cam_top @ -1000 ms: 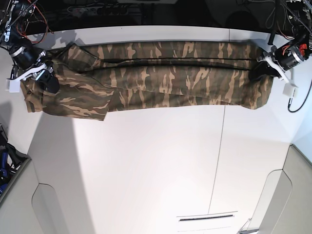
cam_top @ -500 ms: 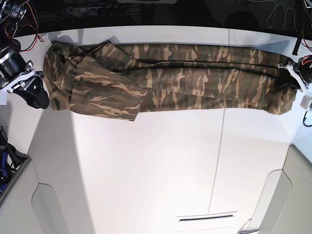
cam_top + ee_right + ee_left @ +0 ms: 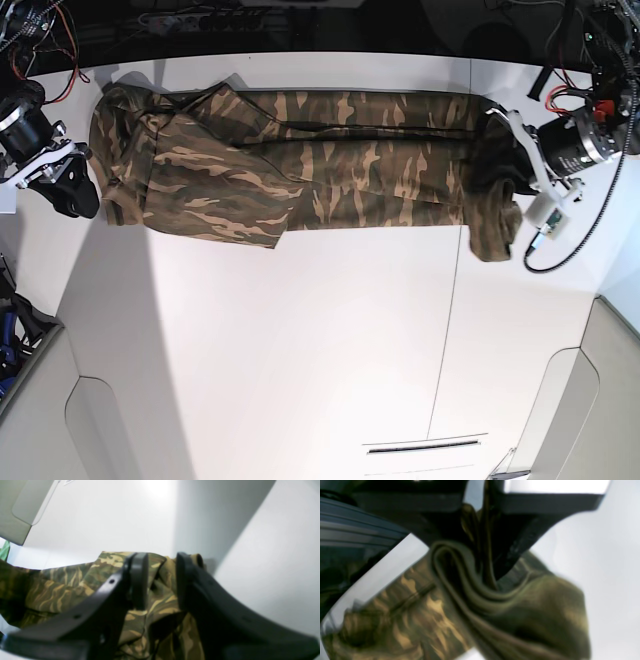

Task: Fold the T-shirt properly
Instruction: 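Grasp one end of the strip with the left gripper and fold it toward the middle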

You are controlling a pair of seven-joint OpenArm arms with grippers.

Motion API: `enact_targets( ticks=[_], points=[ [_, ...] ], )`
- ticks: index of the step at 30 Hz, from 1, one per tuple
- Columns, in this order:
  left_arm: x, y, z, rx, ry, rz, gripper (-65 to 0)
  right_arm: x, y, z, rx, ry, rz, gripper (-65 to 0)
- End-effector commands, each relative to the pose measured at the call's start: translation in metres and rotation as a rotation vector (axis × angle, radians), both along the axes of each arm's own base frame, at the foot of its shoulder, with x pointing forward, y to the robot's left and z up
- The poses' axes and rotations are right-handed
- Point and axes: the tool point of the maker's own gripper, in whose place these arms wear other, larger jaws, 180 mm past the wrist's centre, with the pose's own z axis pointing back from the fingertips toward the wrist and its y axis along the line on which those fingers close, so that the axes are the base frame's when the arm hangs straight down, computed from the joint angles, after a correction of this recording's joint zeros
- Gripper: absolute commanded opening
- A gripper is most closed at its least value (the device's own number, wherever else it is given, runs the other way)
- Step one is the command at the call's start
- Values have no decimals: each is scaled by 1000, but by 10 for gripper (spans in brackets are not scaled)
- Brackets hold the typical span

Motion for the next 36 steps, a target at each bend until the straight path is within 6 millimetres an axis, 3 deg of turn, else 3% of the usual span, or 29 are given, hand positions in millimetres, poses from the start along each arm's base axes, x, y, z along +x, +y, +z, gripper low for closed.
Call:
enact_targets(
  ticks=[1, 4, 8, 11, 13, 18, 22, 28, 31, 36],
  points=[
    [5, -13, 9, -32, -51, -26, -650, 5, -3, 14, -8, -49, 0, -457],
    [2, -43, 1, -70, -64, -62, -640, 5, -7, 14, -26, -51, -10, -457],
    [-2, -80, -7, -124, -73, -92, -465, 4, -15, 9, -69, -32, -25, -457],
    [-5, -103, -9, -173, -77, -109, -284, 1, -20, 4, -111, -8, -34, -457],
    [-8, -115, -11, -213, -66, -111, -228, 1, -23, 1, -125, 7, -42, -443],
    [-12, -135, -14, -272, -40, -112, -229, -2, -32, -9, -158, 39, -63, -221],
    [-11, -139, -11, -296, -46, -108, -229, -2, -47, -23, -154, 51, -103, -215],
    [-11, -139, -12, -294, -45, -108, -229, -6, -66, -67, -86, 167, -150, -216],
    [-11, -139, -12, -294, -45, -108, -229, -10, -60, -79, -40, 192, -132, -216],
    [-11, -139, -11, -295, -46, -108, -229, -13, -36, -82, 54, 226, -65, -218]
  ],
)
